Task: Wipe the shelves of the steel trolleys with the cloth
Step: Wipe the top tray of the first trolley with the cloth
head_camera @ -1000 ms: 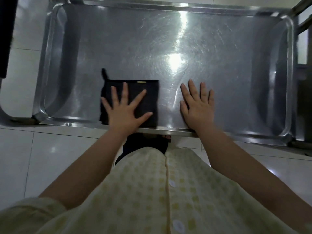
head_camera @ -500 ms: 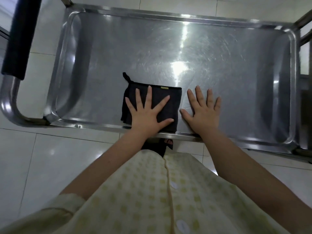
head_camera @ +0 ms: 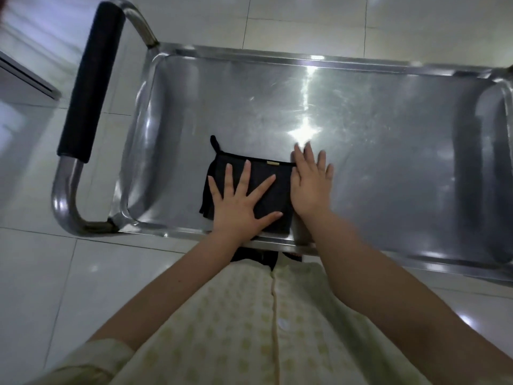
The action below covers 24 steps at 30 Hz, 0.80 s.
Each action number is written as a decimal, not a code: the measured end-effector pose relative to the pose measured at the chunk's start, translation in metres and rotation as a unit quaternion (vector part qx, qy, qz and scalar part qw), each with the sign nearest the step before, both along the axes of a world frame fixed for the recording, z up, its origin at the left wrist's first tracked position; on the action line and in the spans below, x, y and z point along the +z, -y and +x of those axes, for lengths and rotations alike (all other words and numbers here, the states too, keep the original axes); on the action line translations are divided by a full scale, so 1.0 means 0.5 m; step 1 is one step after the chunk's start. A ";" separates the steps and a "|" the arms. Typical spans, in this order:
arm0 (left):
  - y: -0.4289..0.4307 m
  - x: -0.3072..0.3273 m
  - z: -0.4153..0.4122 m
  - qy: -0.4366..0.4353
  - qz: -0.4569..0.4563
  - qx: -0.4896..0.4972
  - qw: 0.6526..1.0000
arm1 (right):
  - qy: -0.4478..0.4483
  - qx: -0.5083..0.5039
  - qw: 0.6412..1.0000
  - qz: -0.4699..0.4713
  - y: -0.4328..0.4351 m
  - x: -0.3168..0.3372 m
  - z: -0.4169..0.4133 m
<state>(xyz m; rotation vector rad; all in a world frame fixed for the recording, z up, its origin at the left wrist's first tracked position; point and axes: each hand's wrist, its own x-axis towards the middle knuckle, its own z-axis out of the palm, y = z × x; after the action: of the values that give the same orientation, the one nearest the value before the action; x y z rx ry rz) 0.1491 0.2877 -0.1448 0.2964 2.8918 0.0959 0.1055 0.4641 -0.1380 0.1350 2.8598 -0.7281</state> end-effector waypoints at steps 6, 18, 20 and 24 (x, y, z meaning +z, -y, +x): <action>0.213 0.007 -0.045 0.001 -0.014 0.092 0.996 | 0.035 0.021 0.990 0.134 0.011 -0.036 0.015; 0.329 0.016 0.032 0.052 -0.022 0.082 0.995 | 0.108 -0.036 0.977 0.181 0.102 -0.012 -0.051; 0.320 0.017 0.044 0.061 -0.015 0.086 0.994 | 0.075 0.008 0.981 0.177 0.137 -0.004 -0.093; 0.318 0.013 0.032 0.063 -0.012 0.087 0.994 | 0.041 0.035 0.982 0.179 0.164 -0.009 -0.143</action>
<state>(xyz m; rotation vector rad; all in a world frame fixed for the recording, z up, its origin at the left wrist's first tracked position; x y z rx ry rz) 0.1651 0.1287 -0.1385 0.0326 2.7860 0.1039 0.0339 0.3823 -0.1427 0.1086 2.8688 -0.1825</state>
